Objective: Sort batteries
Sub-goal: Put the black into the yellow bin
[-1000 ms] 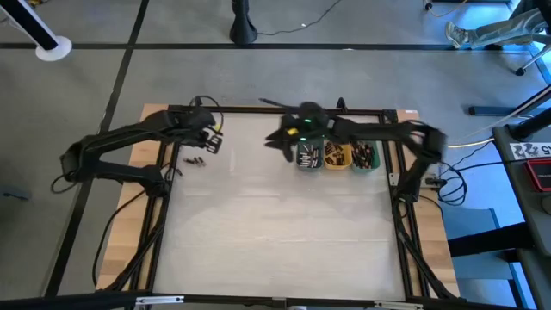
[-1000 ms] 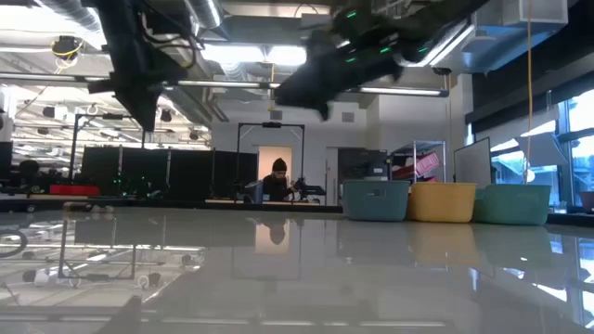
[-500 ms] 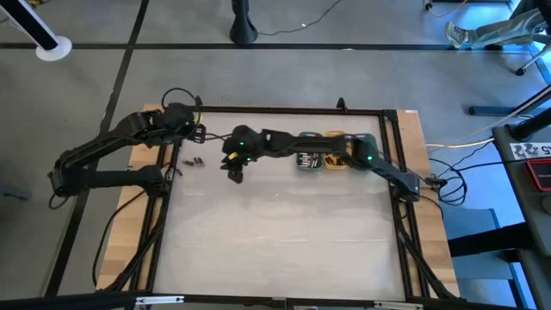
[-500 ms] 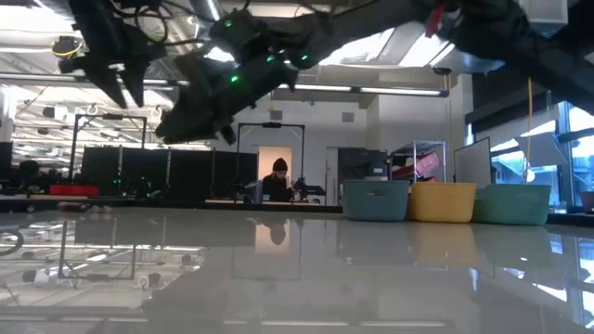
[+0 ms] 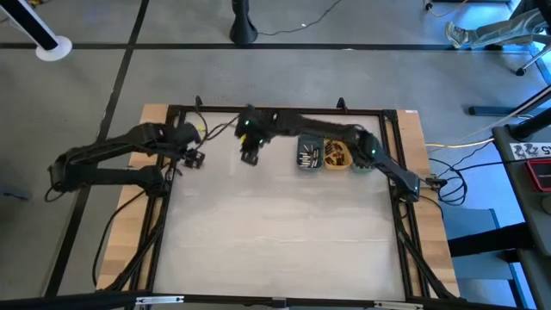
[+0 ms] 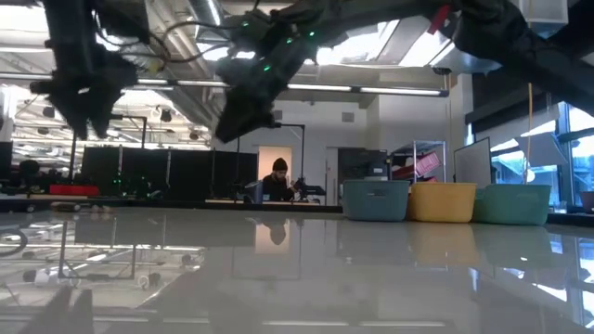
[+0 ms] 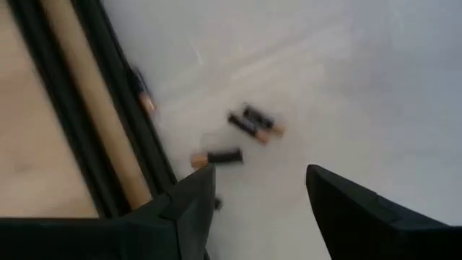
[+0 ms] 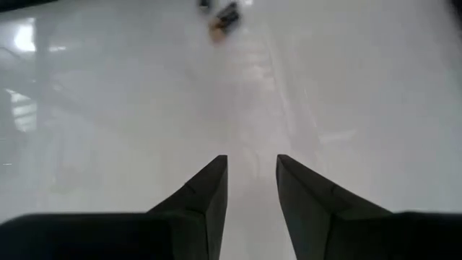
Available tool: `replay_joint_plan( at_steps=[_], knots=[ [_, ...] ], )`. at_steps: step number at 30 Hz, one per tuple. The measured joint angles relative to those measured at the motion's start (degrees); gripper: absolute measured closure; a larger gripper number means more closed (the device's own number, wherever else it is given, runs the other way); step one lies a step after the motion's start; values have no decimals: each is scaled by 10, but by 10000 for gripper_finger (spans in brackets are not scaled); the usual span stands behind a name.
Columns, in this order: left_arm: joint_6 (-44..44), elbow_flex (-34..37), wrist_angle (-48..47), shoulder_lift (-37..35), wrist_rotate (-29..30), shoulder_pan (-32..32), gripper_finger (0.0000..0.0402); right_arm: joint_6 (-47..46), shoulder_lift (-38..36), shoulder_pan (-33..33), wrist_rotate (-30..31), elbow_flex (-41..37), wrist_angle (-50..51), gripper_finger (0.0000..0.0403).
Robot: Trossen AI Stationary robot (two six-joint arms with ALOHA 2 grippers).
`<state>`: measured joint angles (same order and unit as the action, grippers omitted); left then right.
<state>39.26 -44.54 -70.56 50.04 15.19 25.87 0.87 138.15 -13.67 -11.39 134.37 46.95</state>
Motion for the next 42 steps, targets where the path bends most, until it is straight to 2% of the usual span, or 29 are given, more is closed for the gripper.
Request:
replay_joint_plan(
  at_steps=[5, 8, 14, 17, 22, 26, 31, 34, 42],
  knots=[
    [-1, 63, 41, 0, -58, -32, 200, 11, -39, -40, -2, 0, 34, 281],
    [-55, 84, 68, 3, -92, -56, 200, 11, -52, -70, -44, 0, 25, 281],
    [-82, 81, 67, 41, -36, -85, 200, -5, -56, -97, -172, 0, -6, 281],
    [-108, 65, 61, 82, -22, -77, 200, -5, -55, -93, -195, 0, -34, 281],
    [-161, 47, 50, 172, -25, -48, 200, -7, -54, -95, -190, 0, -75, 281],
    [-192, 47, 48, 246, -67, -20, 200, -8, -55, -113, -192, 0, -64, 281],
    [-204, 47, 47, 317, -68, -5, 200, -29, -55, -137, -201, 0, -50, 281],
    [-207, 44, 47, 336, -66, -1, 200, -24, -55, -135, -204, 0, -38, 281],
    [-280, 27, 48, 339, -44, 8, 199, 11, -56, -134, -212, -1, 6, 281]
  ],
)
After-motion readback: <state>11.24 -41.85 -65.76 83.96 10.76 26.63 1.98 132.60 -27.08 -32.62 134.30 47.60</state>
